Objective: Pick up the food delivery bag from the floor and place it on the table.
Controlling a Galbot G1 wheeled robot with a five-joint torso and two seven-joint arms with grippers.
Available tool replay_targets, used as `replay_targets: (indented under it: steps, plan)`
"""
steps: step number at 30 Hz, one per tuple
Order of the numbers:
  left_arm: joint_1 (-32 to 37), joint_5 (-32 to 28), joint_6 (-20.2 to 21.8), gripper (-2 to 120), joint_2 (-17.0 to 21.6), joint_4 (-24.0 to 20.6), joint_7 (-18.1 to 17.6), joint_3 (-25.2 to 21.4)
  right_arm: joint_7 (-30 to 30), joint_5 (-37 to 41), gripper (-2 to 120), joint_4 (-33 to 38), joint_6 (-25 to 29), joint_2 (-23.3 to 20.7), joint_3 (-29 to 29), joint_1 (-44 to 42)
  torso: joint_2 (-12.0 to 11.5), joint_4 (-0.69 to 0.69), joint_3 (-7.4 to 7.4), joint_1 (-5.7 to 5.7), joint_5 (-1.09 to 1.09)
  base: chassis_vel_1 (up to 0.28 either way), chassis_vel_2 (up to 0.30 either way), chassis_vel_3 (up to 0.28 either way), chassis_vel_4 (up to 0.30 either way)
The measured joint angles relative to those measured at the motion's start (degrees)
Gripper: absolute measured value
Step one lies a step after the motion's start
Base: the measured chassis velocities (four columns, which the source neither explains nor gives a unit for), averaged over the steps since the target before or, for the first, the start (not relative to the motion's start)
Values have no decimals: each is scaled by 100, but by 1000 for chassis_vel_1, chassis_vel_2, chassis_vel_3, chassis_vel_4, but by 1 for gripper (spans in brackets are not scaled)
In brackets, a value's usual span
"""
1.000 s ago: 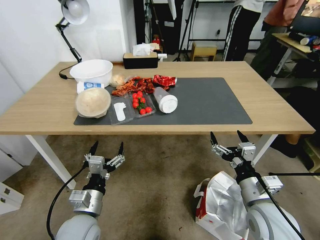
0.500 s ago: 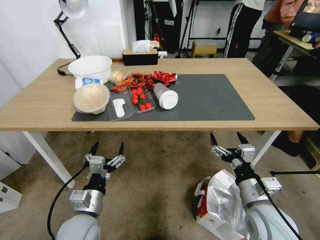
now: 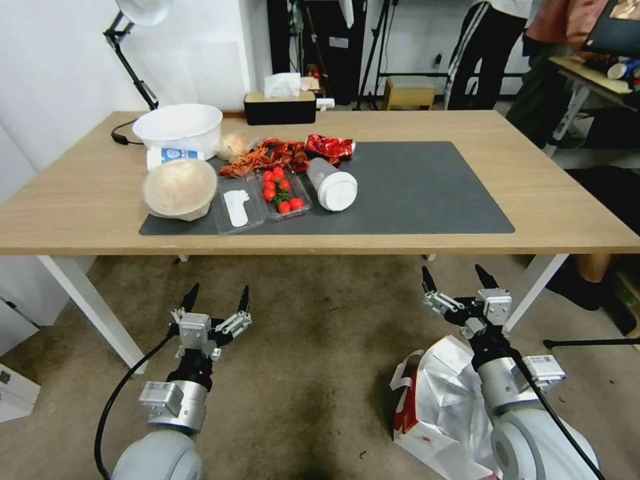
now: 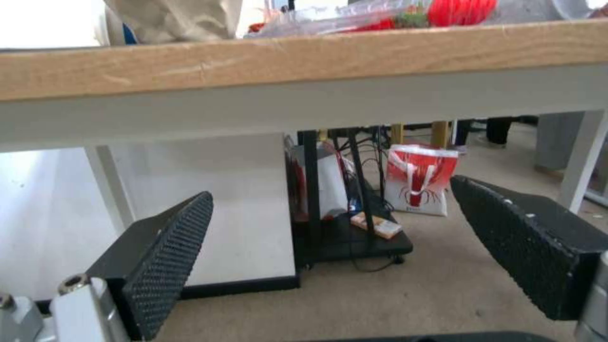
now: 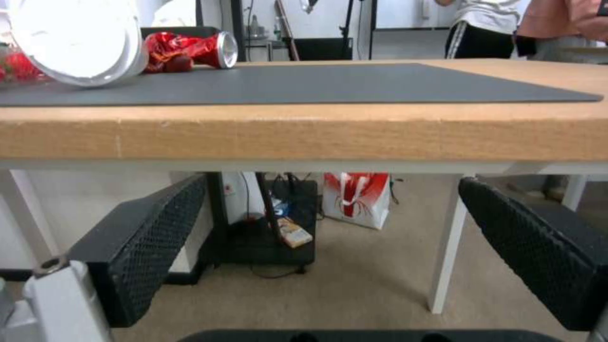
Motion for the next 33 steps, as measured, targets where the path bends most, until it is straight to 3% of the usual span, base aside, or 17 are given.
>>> replay_targets:
  steps: [33]
  plan:
    - [-22, 29, -1, 94, -34, 30, 104, 4, -3, 174, 100, -42, -6, -85, 85, 110, -799, 0, -485, -312, 0, 0, 0, 0, 0]
